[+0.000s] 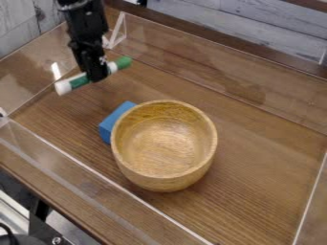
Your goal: Put the green marker in the brown bowl
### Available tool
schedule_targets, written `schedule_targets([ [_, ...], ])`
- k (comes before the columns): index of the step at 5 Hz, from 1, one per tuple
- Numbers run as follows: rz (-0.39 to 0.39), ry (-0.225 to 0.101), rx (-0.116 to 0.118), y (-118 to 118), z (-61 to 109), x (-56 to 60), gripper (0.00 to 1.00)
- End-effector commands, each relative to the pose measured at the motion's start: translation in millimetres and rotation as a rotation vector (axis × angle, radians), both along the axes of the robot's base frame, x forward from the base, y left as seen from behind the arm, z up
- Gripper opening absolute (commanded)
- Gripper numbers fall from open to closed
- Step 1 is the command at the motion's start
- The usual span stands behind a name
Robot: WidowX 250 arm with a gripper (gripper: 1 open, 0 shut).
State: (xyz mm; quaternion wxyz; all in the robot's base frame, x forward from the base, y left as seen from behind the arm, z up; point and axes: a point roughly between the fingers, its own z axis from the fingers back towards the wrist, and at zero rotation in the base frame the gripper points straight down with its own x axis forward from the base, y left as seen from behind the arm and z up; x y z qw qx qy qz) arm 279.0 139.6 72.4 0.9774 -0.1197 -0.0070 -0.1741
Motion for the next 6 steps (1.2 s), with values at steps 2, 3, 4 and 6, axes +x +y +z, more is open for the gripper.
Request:
schedule_targets([
  [2,0.003,-0.072,0.018,-47.9,39.1,-8.1,0.0],
  [3,0.001,-0.076,0.004,-73.3,42.9,-15.2,0.0],
  [4,-0.002,-0.078,-0.005,-88.3,45.6,-24.7,0.0],
  [6,-0.005,-0.078,-0.012,-110.7,47.2,-37.2,0.0],
])
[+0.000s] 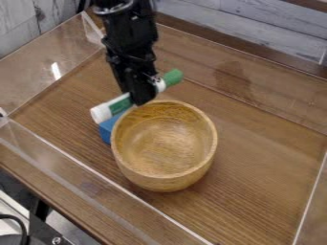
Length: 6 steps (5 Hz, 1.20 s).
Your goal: Put the green marker in the brown bowl
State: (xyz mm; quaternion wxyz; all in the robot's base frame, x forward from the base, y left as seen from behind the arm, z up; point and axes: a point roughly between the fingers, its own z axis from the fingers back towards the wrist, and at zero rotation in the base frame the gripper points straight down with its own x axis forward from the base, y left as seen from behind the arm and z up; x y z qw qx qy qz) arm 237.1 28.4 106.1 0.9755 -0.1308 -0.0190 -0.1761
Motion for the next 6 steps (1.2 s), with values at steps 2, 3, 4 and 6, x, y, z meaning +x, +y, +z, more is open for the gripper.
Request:
schedule_targets([
  [2,-0.008,-0.055,0.009,-19.1,13.9,-0.1,0.0],
  [3,-0.019,-0.052,0.011,-27.4,13.5,-3.6,0.0],
  [4,-0.021,-0.045,0.018,-32.2,12.7,-7.3,0.0],
  [6,-0.002,-0.038,0.035,-35.5,11.8,-8.5,0.0],
])
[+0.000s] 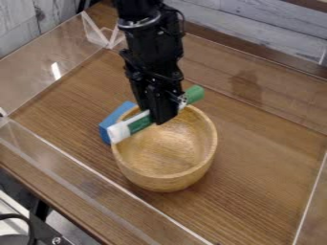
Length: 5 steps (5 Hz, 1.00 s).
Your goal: Put the green marker in the brown bowl
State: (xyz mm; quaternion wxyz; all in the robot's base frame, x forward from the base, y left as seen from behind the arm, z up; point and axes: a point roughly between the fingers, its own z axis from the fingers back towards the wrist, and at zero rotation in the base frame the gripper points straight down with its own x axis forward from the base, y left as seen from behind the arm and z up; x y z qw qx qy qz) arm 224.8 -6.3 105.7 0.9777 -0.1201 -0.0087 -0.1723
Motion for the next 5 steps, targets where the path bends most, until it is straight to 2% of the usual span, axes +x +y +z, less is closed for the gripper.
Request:
schedule_targets([
  [1,0.006,-0.053,0.019,-1.0,11.7,4.7,0.0],
  [5,0.073,-0.051,0.05,0.1,10.3,9.3,0.0],
])
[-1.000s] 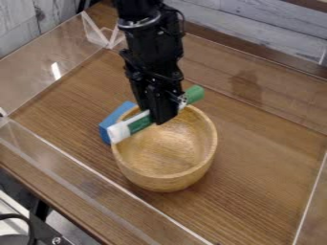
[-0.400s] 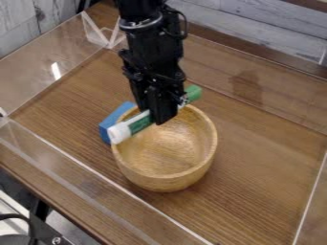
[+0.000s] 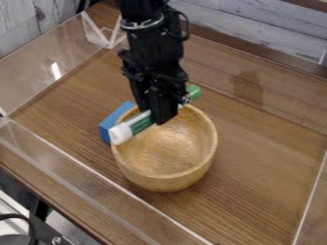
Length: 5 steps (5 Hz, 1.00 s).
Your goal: Put the green marker in the brown bowl
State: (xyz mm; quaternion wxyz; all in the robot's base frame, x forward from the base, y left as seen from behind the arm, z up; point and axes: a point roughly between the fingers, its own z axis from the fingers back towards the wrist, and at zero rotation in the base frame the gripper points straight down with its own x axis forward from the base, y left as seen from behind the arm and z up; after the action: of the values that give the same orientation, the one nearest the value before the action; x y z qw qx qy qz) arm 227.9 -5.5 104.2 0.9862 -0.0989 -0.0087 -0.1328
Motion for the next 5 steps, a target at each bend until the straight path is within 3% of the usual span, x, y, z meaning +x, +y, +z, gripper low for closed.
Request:
schedule_targets([
  [1,0.002,-0.052,0.016,-0.6,11.0,6.7,0.0],
  [5,0.036,-0.052,0.027,-1.7,6.4,2.8,0.0],
])
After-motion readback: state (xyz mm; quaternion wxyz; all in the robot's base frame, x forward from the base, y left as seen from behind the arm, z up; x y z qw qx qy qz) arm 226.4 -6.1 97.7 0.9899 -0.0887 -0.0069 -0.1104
